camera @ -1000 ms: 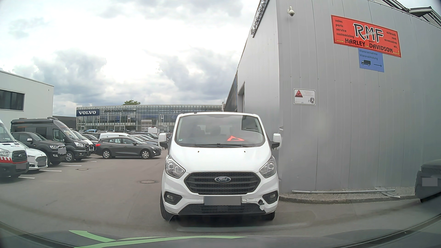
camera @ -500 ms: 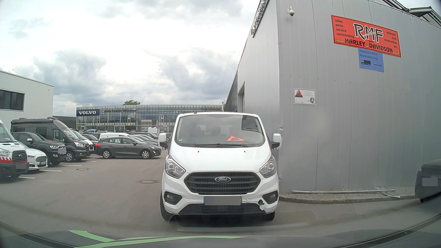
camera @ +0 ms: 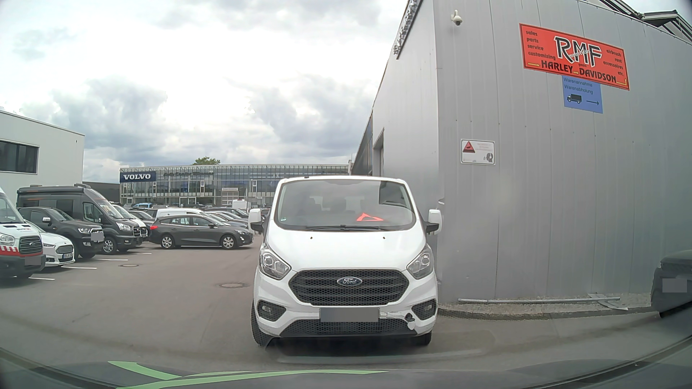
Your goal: Follow the waypoints while adhering to traffic rules and regulations
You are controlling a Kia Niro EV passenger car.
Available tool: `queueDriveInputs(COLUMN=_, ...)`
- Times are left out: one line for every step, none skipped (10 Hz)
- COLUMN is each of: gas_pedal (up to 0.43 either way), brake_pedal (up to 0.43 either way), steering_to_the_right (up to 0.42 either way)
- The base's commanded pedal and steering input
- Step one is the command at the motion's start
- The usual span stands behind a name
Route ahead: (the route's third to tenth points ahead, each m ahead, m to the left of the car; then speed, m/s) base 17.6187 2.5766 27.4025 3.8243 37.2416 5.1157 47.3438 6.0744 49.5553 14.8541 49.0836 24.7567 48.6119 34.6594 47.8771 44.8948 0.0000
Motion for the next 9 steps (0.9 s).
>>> queueDriveInputs(gas_pedal=0.0, brake_pedal=0.409, steering_to_the_right=-0.462)
queueDriveInputs(gas_pedal=0.0, brake_pedal=0.409, steering_to_the_right=-0.462)
queueDriveInputs(gas_pedal=0.0, brake_pedal=0.409, steering_to_the_right=-0.462)
queueDriveInputs(gas_pedal=0.0, brake_pedal=0.409, steering_to_the_right=-0.462)
queueDriveInputs(gas_pedal=0.0, brake_pedal=0.409, steering_to_the_right=-0.462)
queueDriveInputs(gas_pedal=0.0, brake_pedal=0.409, steering_to_the_right=-0.462)
queueDriveInputs(gas_pedal=0.0, brake_pedal=0.409, steering_to_the_right=-0.462)
queueDriveInputs(gas_pedal=0.0, brake_pedal=0.415, steering_to_the_right=-0.462)
queueDriveInputs(gas_pedal=0.0, brake_pedal=0.409, steering_to_the_right=-0.463)
